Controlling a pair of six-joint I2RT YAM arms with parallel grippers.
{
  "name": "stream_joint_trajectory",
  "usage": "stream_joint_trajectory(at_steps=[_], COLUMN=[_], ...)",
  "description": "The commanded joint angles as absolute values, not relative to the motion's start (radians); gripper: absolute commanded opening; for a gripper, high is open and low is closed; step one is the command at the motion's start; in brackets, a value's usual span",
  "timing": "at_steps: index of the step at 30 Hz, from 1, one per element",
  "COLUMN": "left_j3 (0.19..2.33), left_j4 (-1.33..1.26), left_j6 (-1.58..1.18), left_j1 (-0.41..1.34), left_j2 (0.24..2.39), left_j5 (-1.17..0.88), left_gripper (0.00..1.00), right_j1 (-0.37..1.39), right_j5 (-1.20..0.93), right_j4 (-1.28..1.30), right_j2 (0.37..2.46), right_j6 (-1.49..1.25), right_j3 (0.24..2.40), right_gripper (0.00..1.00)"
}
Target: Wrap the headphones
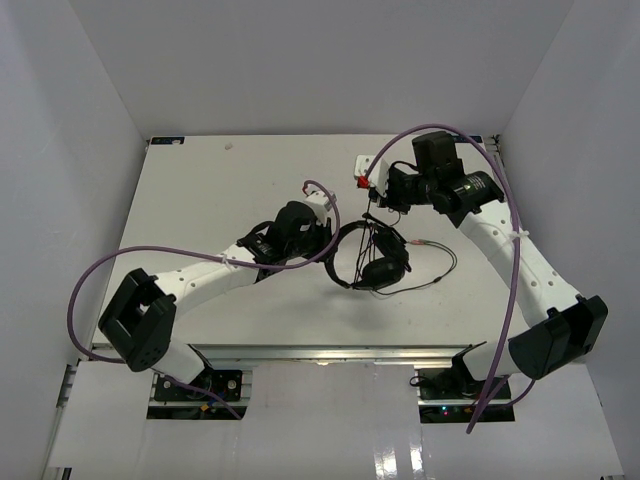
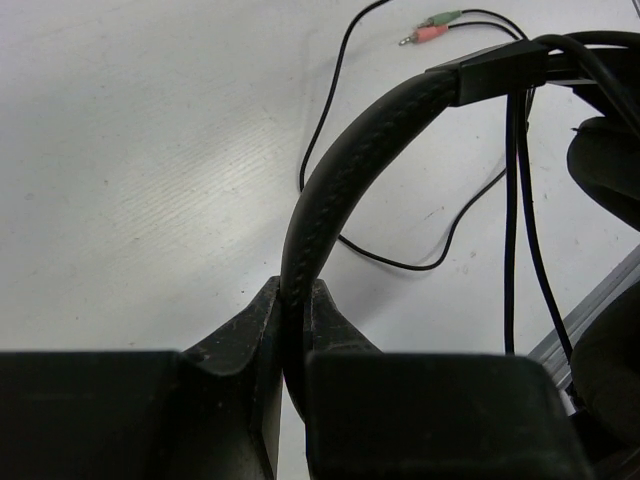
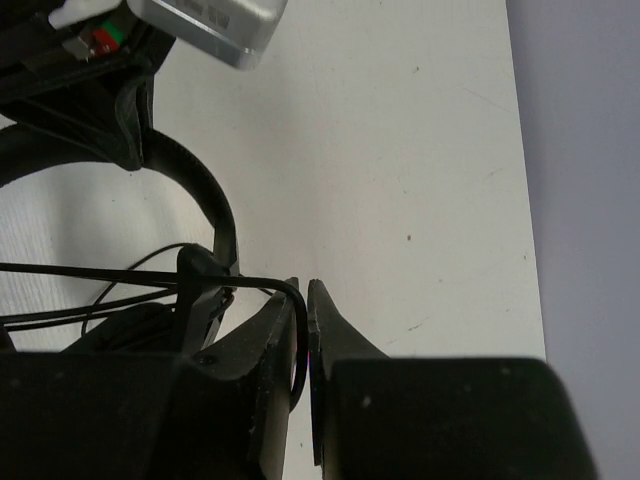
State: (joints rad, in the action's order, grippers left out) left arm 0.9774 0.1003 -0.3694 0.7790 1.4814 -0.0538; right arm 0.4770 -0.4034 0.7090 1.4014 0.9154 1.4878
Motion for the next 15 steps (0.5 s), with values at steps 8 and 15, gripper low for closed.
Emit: stream_joint_trajectory(at_steps=[8, 15], left_j3=[1.037, 1.018], left_j4=[0.177, 0.187], left_j6=[-0.284, -0.289], left_j1=[0.836, 0.839], left_j2=[1.518, 1.428], left_j5=[-0.175, -0.169], left_gripper=[0.0, 0.0], right_j1=[0.455, 0.372], right_j5=[-0.392, -0.449], right_j4=[0.57, 0.526], right_j2=[1.402, 1.417], right_j6=[0.913, 0.856], right_j3=[1.516, 1.441], right_gripper=[0.13, 0.13])
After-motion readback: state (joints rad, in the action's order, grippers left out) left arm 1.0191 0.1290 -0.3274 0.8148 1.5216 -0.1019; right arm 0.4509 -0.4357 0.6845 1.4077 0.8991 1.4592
